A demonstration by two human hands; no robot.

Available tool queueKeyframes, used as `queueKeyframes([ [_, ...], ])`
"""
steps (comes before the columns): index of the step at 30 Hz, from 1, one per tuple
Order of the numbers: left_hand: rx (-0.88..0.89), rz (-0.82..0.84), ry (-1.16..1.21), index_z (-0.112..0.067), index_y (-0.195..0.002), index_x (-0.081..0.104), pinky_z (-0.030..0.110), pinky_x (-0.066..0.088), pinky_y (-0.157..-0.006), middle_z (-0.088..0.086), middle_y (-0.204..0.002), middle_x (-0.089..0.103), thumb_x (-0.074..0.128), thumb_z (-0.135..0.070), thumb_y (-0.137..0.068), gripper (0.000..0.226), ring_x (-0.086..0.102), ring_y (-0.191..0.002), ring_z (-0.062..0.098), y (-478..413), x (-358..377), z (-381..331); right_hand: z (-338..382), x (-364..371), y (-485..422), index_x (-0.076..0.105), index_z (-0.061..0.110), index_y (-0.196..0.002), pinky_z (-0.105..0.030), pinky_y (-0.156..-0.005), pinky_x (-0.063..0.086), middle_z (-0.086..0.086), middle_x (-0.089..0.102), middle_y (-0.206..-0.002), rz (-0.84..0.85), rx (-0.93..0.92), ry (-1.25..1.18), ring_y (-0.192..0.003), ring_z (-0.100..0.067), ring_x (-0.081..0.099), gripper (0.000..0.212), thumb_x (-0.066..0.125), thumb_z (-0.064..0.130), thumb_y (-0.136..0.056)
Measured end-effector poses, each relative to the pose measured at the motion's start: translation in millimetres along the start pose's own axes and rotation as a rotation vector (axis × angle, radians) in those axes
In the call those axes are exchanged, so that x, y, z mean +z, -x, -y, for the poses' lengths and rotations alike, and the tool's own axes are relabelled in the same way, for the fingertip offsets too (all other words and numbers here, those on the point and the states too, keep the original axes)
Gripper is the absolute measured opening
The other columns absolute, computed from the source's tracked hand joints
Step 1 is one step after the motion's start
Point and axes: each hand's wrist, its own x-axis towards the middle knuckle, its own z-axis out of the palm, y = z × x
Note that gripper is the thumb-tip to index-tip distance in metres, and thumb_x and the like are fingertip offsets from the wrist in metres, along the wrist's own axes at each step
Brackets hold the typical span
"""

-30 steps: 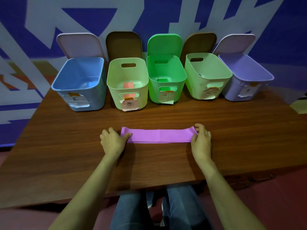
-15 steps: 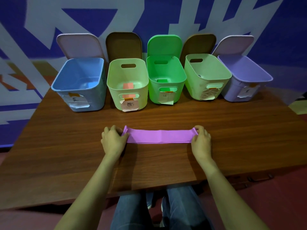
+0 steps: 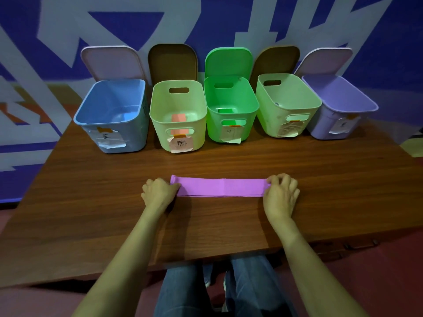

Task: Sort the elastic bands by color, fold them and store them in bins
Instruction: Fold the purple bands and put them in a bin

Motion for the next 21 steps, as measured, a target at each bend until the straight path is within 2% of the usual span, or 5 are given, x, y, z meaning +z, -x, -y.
queueKeyframes([
  [4, 0.055, 0.025, 0.07, -0.003, -0.109, 0.061, 0.04, 0.039, -0.09, 0.02, -0.123, 0.051, 0.062, -0.033, -0.084, 0.039, 0.043, -0.116, 0.036, 1, -2, -5, 2, 1, 4, 0.067, 0.004, -0.099, -0.052, -0.093, 0.032, -0.02, 0.055, -0.115, -0.027, -0.025, 0.06, -0.115, -0.039, 0.042, 0.018, 0.061, 0.005, -0.083],
  [7, 0.123, -0.003, 0.126, -0.001, -0.116, 0.047, 0.041, 0.041, -0.08, 0.021, -0.116, 0.055, 0.06, -0.02, -0.086, 0.037, 0.052, -0.108, 0.038, 11, 2, -13, 20, -3, 10, 0.068, 0.006, -0.089, -0.052, -0.087, 0.044, -0.018, 0.059, -0.109, -0.064, -0.298, -0.034, -0.108, -0.038, 0.05, 0.016, 0.069, 0.005, -0.073],
  [11, 0.113, 0.012, 0.262, -0.003, -0.111, 0.047, 0.038, 0.043, -0.074, 0.019, -0.109, 0.06, 0.063, -0.015, -0.085, 0.032, 0.057, -0.097, 0.035, 12, -3, -14, 54, 3, 25, 0.067, 0.009, -0.096, -0.042, -0.08, 0.052, -0.009, 0.061, -0.1, 0.143, -0.694, -0.162, -0.098, -0.03, 0.057, 0.016, 0.064, 0.007, -0.081],
  [14, 0.091, -0.021, 0.447, -0.009, -0.095, 0.047, 0.037, 0.046, -0.072, 0.015, -0.102, 0.06, 0.067, -0.012, -0.082, 0.025, 0.055, -0.084, 0.026, 11, -16, -3, 71, 11, 32, 0.063, 0.012, -0.11, -0.04, -0.088, 0.045, -0.007, 0.059, -0.111, 0.262, -0.732, -0.145, -0.107, -0.028, 0.053, 0.024, 0.056, 0.011, -0.088],
  [21, 0.065, -0.155, 0.61, -0.01, -0.102, 0.047, 0.02, 0.041, -0.053, 0.008, -0.094, 0.058, 0.071, -0.009, -0.078, 0.034, 0.057, -0.072, 0.017, 19, -67, 26, 110, 16, 41, 0.057, 0.014, -0.118, -0.035, -0.099, 0.035, -0.003, 0.056, -0.125, 0.436, -0.832, -0.218, -0.118, -0.022, 0.046, 0.027, 0.048, 0.016, -0.093],
])
